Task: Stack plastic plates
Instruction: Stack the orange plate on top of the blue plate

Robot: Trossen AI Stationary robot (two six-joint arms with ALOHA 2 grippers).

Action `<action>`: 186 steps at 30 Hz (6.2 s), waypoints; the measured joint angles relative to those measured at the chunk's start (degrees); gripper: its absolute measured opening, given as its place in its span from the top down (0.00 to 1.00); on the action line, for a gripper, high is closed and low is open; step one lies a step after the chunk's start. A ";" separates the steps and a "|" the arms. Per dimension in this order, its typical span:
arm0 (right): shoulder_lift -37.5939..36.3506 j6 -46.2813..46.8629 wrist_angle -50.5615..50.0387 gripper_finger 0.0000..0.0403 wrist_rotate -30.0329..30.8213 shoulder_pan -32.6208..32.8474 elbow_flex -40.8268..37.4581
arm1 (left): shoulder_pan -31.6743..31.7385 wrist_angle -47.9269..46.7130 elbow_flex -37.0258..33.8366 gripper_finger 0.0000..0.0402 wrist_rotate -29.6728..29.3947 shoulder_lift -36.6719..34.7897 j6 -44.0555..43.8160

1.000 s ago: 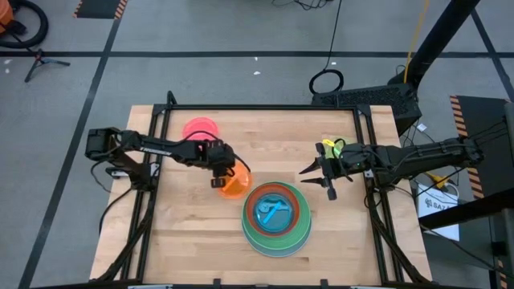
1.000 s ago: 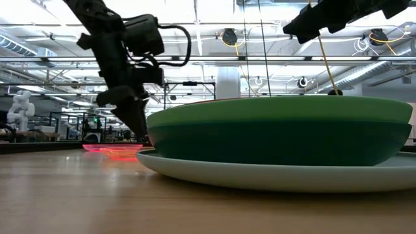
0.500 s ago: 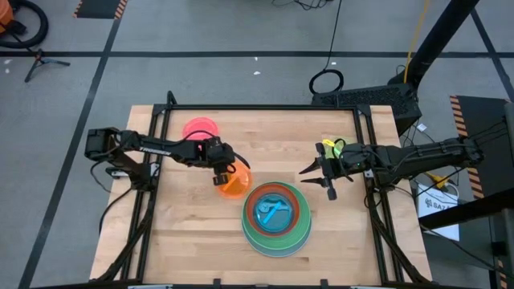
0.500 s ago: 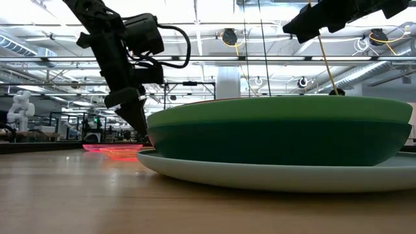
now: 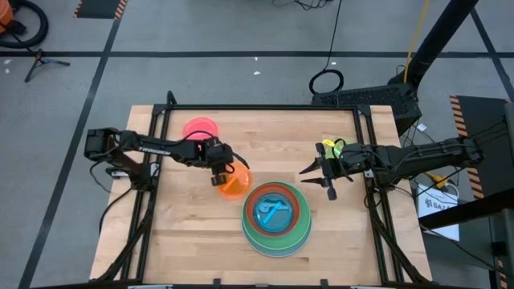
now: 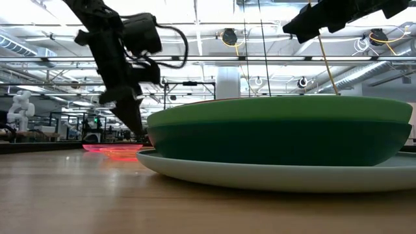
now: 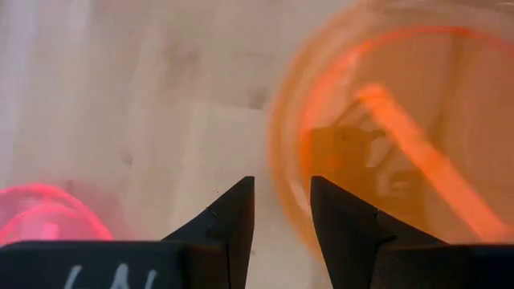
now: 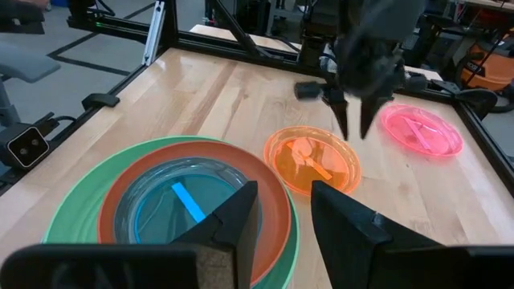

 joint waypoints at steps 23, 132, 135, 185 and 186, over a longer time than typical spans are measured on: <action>0.00 -0.02 -0.07 0.73 0.03 0.01 0.07 | -0.13 14.59 -16.73 0.68 0.09 -19.85 -12.56; 0.00 0.02 -0.28 0.73 0.03 -0.01 0.02 | -4.87 24.30 -16.74 0.39 -3.45 -2.30 -14.16; 0.02 0.02 -0.28 0.73 0.03 0.01 0.00 | -4.87 24.30 -16.74 0.39 -3.67 -2.09 -14.26; 0.02 0.02 -0.28 0.73 0.03 -0.01 0.00 | -4.87 23.89 -16.72 0.67 -5.31 -2.04 -23.27; 0.02 0.02 -0.28 0.73 0.03 0.01 0.00 | -4.87 23.88 -16.72 0.68 -5.31 -2.04 -23.33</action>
